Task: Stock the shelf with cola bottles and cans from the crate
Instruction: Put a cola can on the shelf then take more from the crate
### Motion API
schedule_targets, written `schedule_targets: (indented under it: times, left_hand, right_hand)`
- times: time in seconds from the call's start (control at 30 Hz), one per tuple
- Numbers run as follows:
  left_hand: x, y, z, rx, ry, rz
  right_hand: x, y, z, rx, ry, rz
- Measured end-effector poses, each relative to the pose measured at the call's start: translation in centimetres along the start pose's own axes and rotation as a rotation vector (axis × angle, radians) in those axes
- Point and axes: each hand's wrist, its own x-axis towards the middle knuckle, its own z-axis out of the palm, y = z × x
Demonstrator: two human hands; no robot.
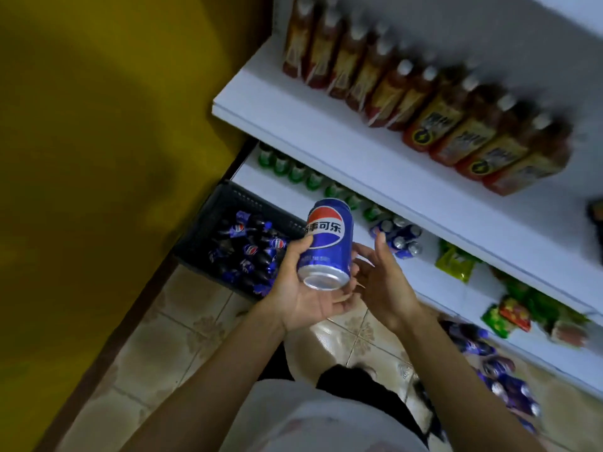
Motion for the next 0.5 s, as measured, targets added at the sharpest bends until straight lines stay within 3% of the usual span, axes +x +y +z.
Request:
schedule_targets:
  times: [0.1, 0.27, 0.5]
  left_hand:
    - [1.3, -3.4, 4.7, -0.036, -0.229, -0.021]
    - [4.7, -11.3, 13.1, 0.074, -0.463, -0.122]
    - [9.3, -24.6, 23.0, 0.194, -0.601, -0.256]
  right_hand:
    - [-4.0, -1.9, -2.5, 0.245, -0.03, -0.03]
    - [-11.7, -4.5, -10.2, 0.484, -0.051, -0.252]
    - [-21.1, -7.2, -24.2, 0.318, -0.185, -0.382]
